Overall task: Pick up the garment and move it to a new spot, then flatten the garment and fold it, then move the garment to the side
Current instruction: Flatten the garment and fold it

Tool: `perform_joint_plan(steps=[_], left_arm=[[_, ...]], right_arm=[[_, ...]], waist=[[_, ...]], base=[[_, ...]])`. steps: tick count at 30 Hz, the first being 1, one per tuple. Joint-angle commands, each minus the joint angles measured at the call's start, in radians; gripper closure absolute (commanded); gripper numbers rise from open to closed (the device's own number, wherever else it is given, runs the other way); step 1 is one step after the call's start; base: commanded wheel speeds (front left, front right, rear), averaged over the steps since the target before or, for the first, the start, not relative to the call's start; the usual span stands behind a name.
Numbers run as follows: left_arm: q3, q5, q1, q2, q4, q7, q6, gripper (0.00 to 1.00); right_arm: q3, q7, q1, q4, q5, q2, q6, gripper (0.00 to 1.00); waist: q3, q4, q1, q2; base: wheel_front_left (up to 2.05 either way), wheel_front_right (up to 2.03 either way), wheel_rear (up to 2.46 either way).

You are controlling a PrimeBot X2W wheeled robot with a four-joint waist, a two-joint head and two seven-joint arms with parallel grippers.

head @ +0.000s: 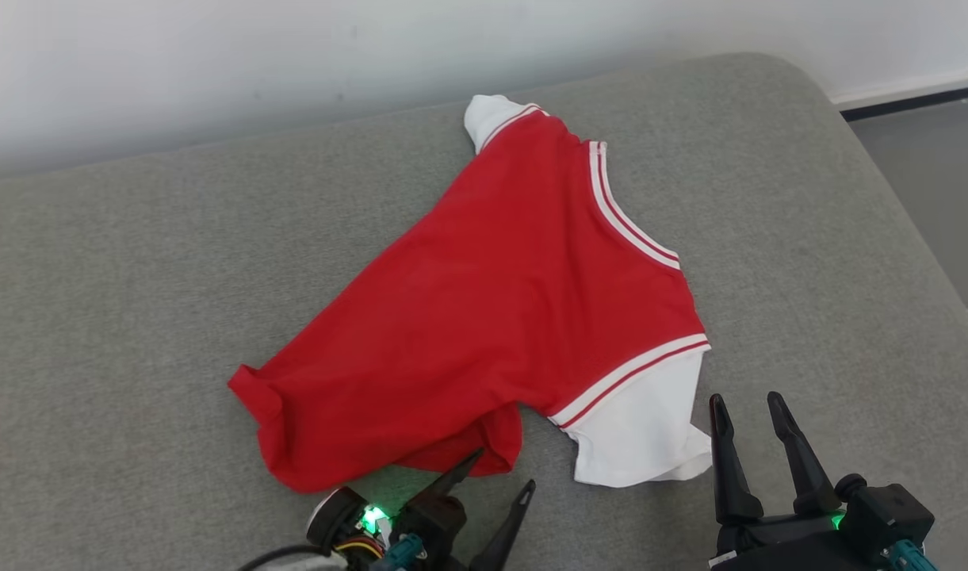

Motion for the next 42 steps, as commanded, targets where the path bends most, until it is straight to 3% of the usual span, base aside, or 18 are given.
perform_joint_plan(steps=[1,3,4,6,7,13,21,26,31,32,33,37,42], left_arm=[[0.008,-0.011,-0.018,0.002,0.018,-0.003,0.001,0.0],[0.018,-0.017,-0.028,0.001,0.034,-0.003,0.001,0.0],[0.025,-0.019,-0.031,0.0,0.041,-0.003,0.001,0.22],[0.04,-0.023,-0.035,-0.002,0.051,-0.003,0.001,0.85],[0.046,-0.02,-0.034,-0.003,0.052,-0.003,0.001,1.0],[0.111,-0.003,-0.006,0.01,0.02,-0.003,0.001,1.0],[0.243,0.086,0.089,0.086,-0.161,-0.003,0.009,1.0],[0.261,0.11,0.178,0.099,-0.24,-0.003,0.007,1.0],[0.217,0.088,0.251,0.066,-0.196,-0.003,0.0,1.0],[0.214,0.073,0.254,0.054,-0.179,-0.003,0.003,0.8],[0.209,0.069,0.255,0.047,-0.162,-0.003,0.002,0.01],[0.219,0.041,0.237,0.031,-0.181,-0.003,0.002,0.0],[0.314,0.034,0.236,0.068,-0.251,-0.003,0.002,0.0]], right_arm=[[0.0,0.0,-0.015,0.001,0.006,0.002,-0.002,0.0],[-0.005,0.0,-0.015,-0.001,0.008,0.001,-0.002,0.0],[-0.008,0.0,-0.014,-0.001,0.009,0.001,-0.002,0.0],[-0.011,0.0,-0.008,-0.001,0.006,0.002,-0.002,0.0],[-0.012,0.0,-0.008,0.0,0.002,0.002,-0.002,0.0],[-0.022,0.0,-0.009,0.0,0.003,0.001,-0.002,0.0],[-0.046,0.0,0.02,0.012,0.01,0.001,-0.002,0.0],[-0.065,0.0,0.032,0.02,0.013,0.001,-0.002,0.0],[-0.072,0.0,0.035,0.03,0.005,0.001,-0.002,0.0],[-0.075,0.0,0.035,0.032,0.003,0.0,-0.002,0.0],[-0.076,0.0,0.035,0.034,0.001,0.001,-0.002,0.0],[-0.074,0.0,0.038,0.035,-0.002,0.001,-0.002,0.0],[-0.073,0.0,0.042,0.035,-0.005,0.001,-0.002,0.0]], waist=[[0.019,-0.024,-0.0001,-0.0001],[0.022,-0.028,-0.0001,-0.0001],[0.022,-0.027,-0.0001,-0.0001],[0.021,-0.021,-0.0001,-0.0001],[0.021,-0.016,-0.0001,-0.0001],[0.001,0.03,-0.0001,-0.0001],[-0.035,0.108,-0.0001,-0.0001],[-0.048,0.139,-0.0001,-0.0001],[-0.058,0.168,-0.0001,-0.0001],[-0.062,0.173,-0.0001,-0.0001],[-0.065,0.177,-0.0001,-0.0001],[-0.074,0.185,-0.0001,-0.0001],[-0.078,0.183,-0.0001,-0.0001]], base=[[0.0,0.0,0.0],[0.0,0.0,0.0],[0.0,0.0,0.0],[0.0,0.0,0.0],[0.0,0.0,0.0],[0.0,0.0,0.0],[0.0,0.0,0.0],[0.0,0.0,0.0],[0.0,0.0,0.0],[0.0,0.0,0.0],[0.0,0.0,0.0],[0.0,0.0,0.0],[0.0,0.0,0.0]])
